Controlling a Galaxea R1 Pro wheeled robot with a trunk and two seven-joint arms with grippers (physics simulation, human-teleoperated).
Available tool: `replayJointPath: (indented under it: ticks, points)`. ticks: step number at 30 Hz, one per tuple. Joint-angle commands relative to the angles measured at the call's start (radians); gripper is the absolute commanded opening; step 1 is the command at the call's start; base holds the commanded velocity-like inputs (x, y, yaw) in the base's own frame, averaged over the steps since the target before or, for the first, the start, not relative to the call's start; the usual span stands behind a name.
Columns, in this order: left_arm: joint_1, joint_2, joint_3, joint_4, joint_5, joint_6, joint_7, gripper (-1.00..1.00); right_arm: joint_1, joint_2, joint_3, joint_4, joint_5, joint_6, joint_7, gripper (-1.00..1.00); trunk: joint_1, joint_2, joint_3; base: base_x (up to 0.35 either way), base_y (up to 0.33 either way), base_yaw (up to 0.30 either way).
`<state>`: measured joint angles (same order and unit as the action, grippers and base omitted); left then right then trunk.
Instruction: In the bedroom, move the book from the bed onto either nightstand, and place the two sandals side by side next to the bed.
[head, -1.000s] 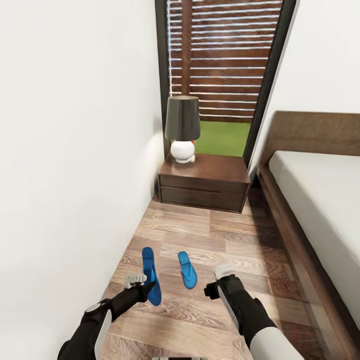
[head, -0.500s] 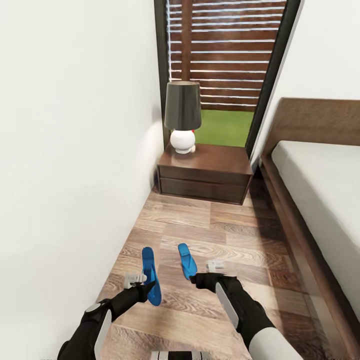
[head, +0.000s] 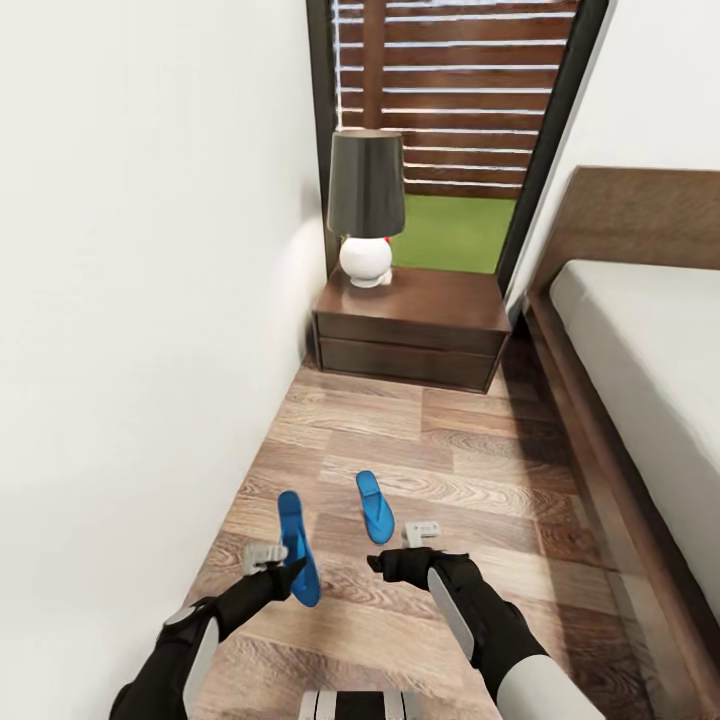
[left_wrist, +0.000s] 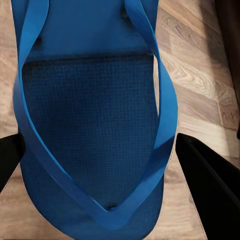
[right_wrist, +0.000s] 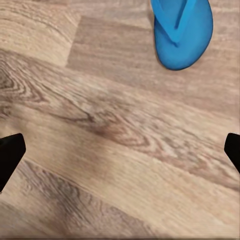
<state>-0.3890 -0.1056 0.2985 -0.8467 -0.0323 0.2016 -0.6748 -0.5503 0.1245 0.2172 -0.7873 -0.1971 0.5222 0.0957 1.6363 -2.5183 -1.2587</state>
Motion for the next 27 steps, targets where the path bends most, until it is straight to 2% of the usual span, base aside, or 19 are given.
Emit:
replayJointPath:
  ticks: [1, 4, 7, 22, 27]
  points:
    - [-0.001, 0.004, 0.006, -0.001, 0.008, 0.009, -0.008, -1.00, 0.000, 0.000, 0.001, -0.001, -0.003, 0.004, 0.000, 1.00, 0.000, -0.001, -0.005, 0.000, 0.000, 0.000]
    - [-0.001, 0.013, 0.005, -0.002, 0.031, 0.009, -0.008, -1.00, 0.000, 0.000, 0.004, -0.001, -0.001, 0.004, 0.000, 1.00, 0.002, -0.001, -0.016, 0.000, 0.000, 0.000]
    - [-0.001, 0.016, 0.005, -0.002, 0.038, 0.009, -0.008, -1.00, 0.000, 0.000, 0.005, -0.001, -0.001, 0.004, -0.001, 1.00, 0.003, -0.002, -0.028, 0.000, 0.000, 0.000]
    - [-0.001, 0.017, 0.028, -0.001, 0.044, 0.009, -0.008, -1.00, 0.000, 0.000, 0.006, 0.003, -0.001, 0.005, -0.001, 1.00, 0.010, -0.006, -0.086, 0.000, 0.000, 0.000]
    - [-0.001, 0.019, 0.028, -0.006, 0.092, 0.010, -0.008, -1.00, 0.000, 0.000, 0.007, 0.003, -0.001, 0.005, -0.001, 1.00, 0.011, -0.006, -0.101, 0.000, 0.000, 0.000]
